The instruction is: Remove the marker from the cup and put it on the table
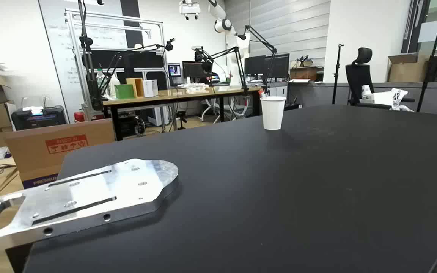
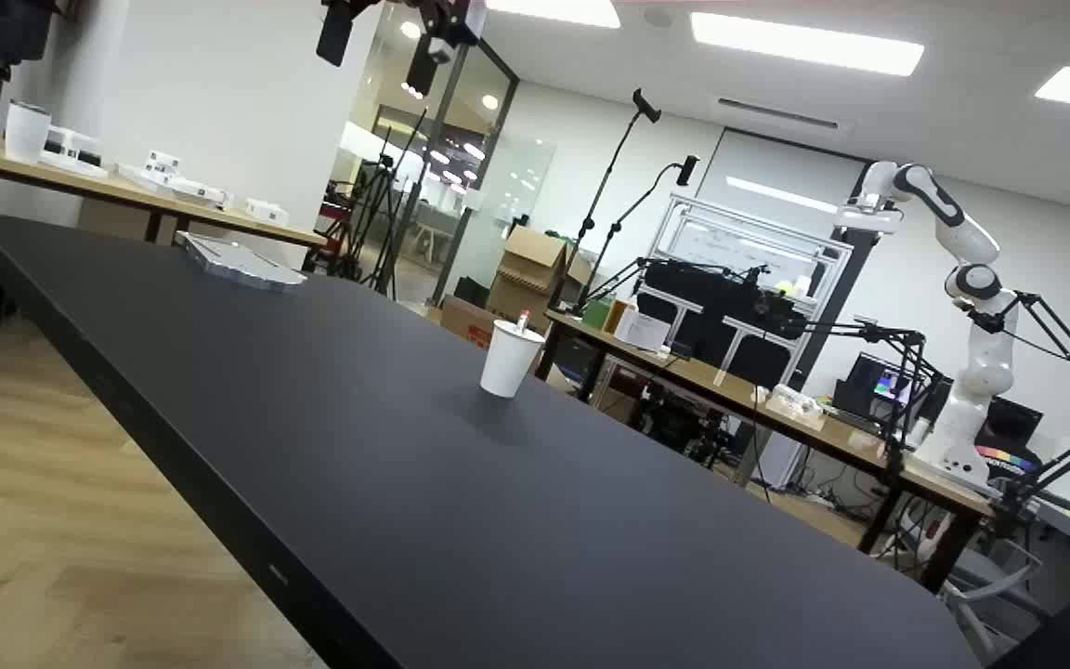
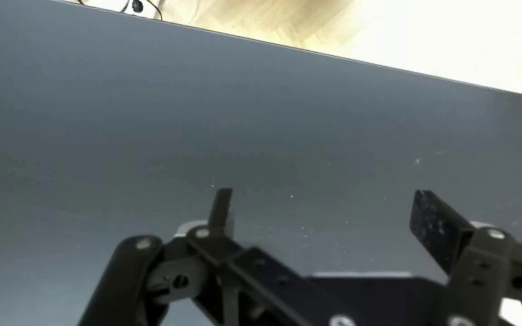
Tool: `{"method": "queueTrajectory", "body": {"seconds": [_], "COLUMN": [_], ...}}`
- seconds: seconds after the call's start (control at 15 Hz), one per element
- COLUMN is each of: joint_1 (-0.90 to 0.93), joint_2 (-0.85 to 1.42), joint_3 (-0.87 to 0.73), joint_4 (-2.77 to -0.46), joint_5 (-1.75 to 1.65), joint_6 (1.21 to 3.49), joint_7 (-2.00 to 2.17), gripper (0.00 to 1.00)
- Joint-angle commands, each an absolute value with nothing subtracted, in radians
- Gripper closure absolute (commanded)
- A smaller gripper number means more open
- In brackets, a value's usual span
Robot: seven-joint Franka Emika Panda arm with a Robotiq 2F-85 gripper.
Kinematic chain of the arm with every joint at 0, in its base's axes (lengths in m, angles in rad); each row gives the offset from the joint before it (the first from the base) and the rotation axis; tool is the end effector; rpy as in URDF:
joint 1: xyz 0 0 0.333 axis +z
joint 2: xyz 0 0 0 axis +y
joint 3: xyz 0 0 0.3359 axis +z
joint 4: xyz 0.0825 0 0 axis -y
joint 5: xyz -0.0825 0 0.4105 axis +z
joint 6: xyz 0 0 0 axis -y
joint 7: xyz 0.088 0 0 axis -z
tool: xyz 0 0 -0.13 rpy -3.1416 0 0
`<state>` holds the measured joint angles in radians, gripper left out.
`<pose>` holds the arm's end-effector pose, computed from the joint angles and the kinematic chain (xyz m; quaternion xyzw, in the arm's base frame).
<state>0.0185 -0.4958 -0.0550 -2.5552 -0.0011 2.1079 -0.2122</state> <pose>0.4080 -0.0146 0.4220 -0.9955 -0.0910 -0.0253 0.0096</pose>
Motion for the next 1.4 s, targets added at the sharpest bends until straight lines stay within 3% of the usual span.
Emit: {"method": "queueTrajectory", "body": {"seconds": [0.0,1.07,1.33], "joint_1": [0.02,0.02,0.013], "joint_2": [-0.496,-0.496,-0.381], "joint_3": [-0.056,-0.056,-0.086], "joint_4": [-2.554,-2.554,-2.49], "joint_5": [-0.002,-0.002,-0.009], "joint_6": [2.106,2.106,2.145], "joint_7": [-0.211,-0.211,-0.265], "gripper": [0.0,0.0,0.0]}}
